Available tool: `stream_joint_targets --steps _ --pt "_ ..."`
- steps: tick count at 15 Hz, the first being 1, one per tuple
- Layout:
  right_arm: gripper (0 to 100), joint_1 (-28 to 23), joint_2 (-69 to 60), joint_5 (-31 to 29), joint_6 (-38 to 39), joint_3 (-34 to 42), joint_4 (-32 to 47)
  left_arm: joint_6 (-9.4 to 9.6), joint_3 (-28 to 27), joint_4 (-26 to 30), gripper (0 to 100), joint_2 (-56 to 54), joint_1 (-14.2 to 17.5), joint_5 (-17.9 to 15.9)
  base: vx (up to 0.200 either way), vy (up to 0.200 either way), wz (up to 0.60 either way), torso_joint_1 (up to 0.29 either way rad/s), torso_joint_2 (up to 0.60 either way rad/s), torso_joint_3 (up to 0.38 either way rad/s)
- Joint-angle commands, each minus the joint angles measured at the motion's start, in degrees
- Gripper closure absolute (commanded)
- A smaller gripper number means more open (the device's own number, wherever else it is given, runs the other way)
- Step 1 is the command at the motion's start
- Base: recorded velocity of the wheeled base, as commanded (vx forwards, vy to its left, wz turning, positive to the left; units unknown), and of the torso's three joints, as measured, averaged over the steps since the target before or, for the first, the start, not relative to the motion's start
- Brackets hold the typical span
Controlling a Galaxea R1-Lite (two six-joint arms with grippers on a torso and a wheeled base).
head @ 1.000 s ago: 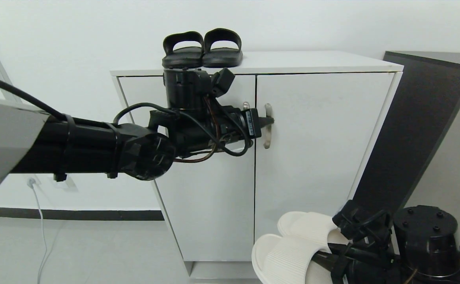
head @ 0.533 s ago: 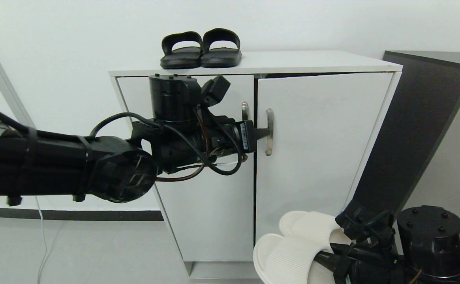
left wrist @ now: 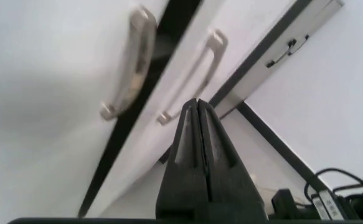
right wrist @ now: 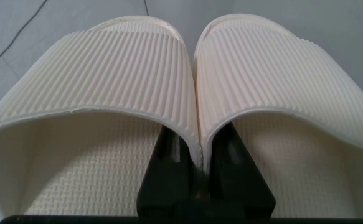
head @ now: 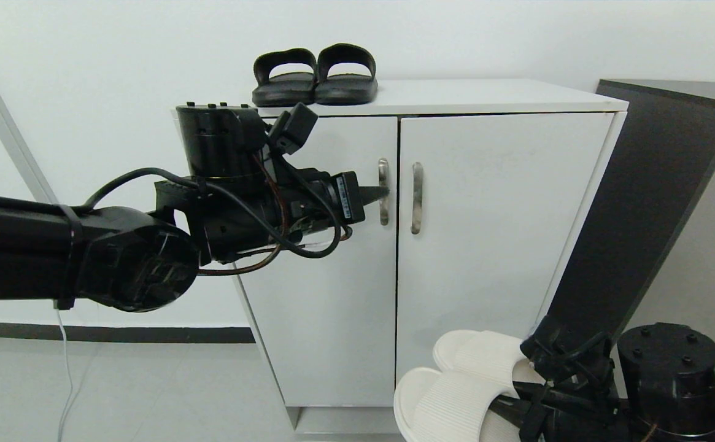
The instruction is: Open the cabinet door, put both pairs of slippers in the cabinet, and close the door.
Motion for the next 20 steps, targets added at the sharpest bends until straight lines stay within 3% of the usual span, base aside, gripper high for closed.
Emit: stream_joint_targets --steps 1,5,10,17,20 --pt "100 0.24 -0.16 0.03 -0.01 -0.01 -0.04 -0.03 -1.49 0.04 100 0.71 0.08 0.16 0.0 0.0 0.0 0.0 0.0 0.0" --pt "100 0.41 -0.16 0.03 -0.1 0.08 -0.04 -0.65 -5.53 0.3 100 3.78 0.61 0.42 0.0 0.0 0.0 0.0 0.0 0.0" --pt "100 0.5 0.11 -0.05 -0.01 0.26 -0.04 -2.76 -10.28 0.74 100 6.95 1.58 0.42 0.0 0.0 0.0 0.0 0.0 0.0" --pt "100 0.59 0.28 0.03 -0.01 0.26 -0.04 -3.2 -18.89 7.69 100 9.5 1.58 2.18 0.0 0.0 0.0 0.0 0.0 0.0" --pt "100 0.59 0.28 0.03 -0.01 0.52 -0.04 -3.28 -20.3 8.21 100 10.9 1.05 2.18 0.0 0.0 0.0 0.0 0.0 0.0"
